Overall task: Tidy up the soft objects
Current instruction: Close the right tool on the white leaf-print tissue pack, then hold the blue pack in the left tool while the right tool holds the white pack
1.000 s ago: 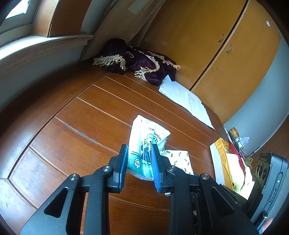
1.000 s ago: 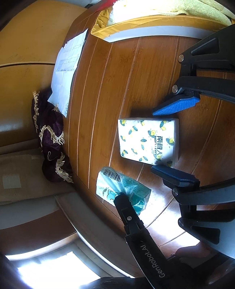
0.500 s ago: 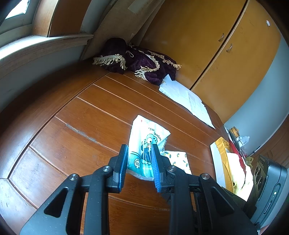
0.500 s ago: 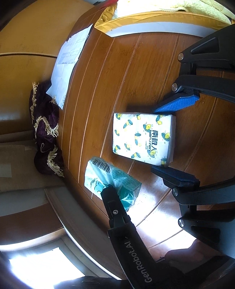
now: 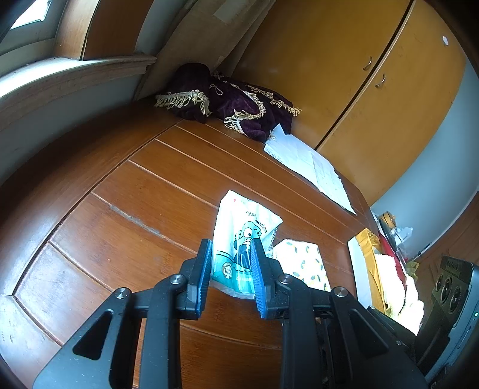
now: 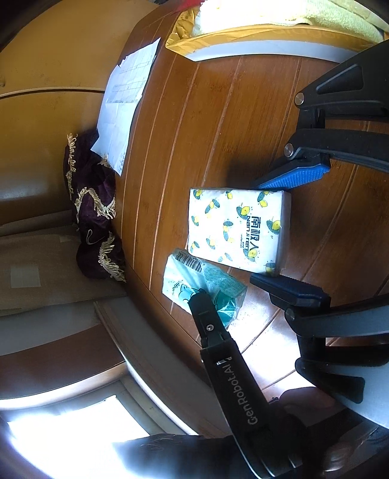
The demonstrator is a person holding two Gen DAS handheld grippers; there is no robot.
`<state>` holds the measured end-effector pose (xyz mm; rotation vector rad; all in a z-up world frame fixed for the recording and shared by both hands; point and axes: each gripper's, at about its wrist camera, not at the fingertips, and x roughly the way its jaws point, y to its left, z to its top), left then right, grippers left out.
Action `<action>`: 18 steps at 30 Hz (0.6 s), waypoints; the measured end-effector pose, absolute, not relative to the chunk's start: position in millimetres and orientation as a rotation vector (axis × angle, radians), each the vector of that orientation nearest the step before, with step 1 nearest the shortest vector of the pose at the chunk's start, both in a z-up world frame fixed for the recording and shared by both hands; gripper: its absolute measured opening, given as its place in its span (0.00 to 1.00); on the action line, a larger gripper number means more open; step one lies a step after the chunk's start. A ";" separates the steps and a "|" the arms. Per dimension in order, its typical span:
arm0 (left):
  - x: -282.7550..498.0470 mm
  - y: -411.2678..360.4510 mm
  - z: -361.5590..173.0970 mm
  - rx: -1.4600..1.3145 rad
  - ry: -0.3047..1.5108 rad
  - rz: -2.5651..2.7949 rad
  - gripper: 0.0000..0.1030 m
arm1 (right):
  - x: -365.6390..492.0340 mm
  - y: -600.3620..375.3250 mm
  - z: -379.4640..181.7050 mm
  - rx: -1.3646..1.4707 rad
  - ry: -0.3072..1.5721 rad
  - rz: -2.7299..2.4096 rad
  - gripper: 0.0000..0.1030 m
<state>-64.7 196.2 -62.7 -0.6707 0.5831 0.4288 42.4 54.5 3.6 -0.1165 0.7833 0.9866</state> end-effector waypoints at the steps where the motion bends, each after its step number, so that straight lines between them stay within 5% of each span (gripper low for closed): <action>1: -64.4 195.8 -62.5 -0.671 0.583 0.428 0.22 | 42.8 52.7 5.1 -0.106 0.777 0.986 0.53; 18: -63.3 194.7 -62.0 -0.665 0.584 0.430 0.22 | 43.1 45.5 10.4 -0.066 0.748 0.971 0.53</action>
